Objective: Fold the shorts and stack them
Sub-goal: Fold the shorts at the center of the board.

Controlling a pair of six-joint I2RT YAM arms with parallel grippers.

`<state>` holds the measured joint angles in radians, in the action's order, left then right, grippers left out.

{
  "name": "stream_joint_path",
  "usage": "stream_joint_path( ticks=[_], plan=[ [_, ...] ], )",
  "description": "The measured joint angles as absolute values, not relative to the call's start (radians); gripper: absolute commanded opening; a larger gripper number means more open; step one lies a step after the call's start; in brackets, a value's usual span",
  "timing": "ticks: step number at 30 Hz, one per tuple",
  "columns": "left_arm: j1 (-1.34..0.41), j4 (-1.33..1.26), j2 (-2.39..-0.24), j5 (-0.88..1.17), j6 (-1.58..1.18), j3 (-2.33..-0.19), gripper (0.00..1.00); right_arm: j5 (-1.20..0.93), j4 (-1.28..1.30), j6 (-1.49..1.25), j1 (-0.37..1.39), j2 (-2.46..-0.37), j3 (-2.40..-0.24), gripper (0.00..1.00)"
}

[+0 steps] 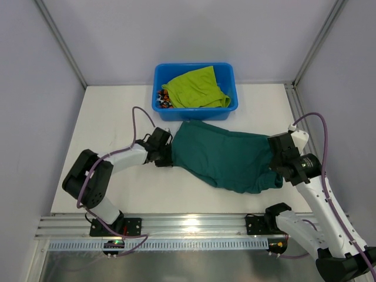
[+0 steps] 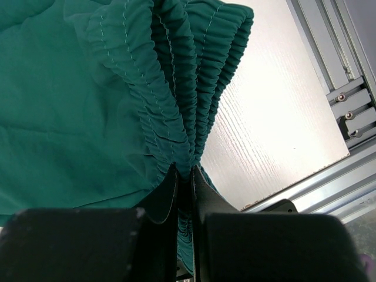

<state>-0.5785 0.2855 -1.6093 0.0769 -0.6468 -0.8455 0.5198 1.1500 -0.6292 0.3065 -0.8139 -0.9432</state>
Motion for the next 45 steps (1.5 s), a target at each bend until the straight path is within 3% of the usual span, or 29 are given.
stream_joint_path(
  ticks=[7, 11, 17, 20, 24, 36, 45],
  plan=[
    [-0.58, 0.388, -1.609, -0.084, -0.648, -0.877, 0.0, 0.52, 1.15, -0.63, 0.307, -0.819, -0.943, 0.04],
    [-0.581, 0.417, -1.608, -0.109, -0.648, -0.883, 0.29, 0.52, 1.151, -0.63, 0.306, -0.818, -0.943, 0.04],
    [-0.58, 0.498, -1.531, -0.105, -0.653, -0.883, 0.49, 0.513, 1.163, -0.628, 0.306, -0.819, -0.953, 0.04],
    [-0.58, 0.538, -1.424, -0.107, -0.652, -0.886, 0.53, 0.472, 1.17, -0.629, 0.305, -0.837, -0.997, 0.04],
    [-0.577, 0.566, -1.376, -0.094, -0.645, -0.962, 0.53, 0.394, 1.154, -0.649, 0.316, -0.904, -1.072, 0.04],
    [-0.555, 0.553, -1.618, -0.029, -0.626, -1.057, 0.46, 0.364, 1.049, -0.807, 0.571, -1.245, -1.303, 0.04],
    [-0.523, 0.554, -1.702, -0.033, -0.621, -1.095, 0.44, 0.36, 1.016, -0.836, 0.633, -1.48, -1.477, 0.04]
  ],
)
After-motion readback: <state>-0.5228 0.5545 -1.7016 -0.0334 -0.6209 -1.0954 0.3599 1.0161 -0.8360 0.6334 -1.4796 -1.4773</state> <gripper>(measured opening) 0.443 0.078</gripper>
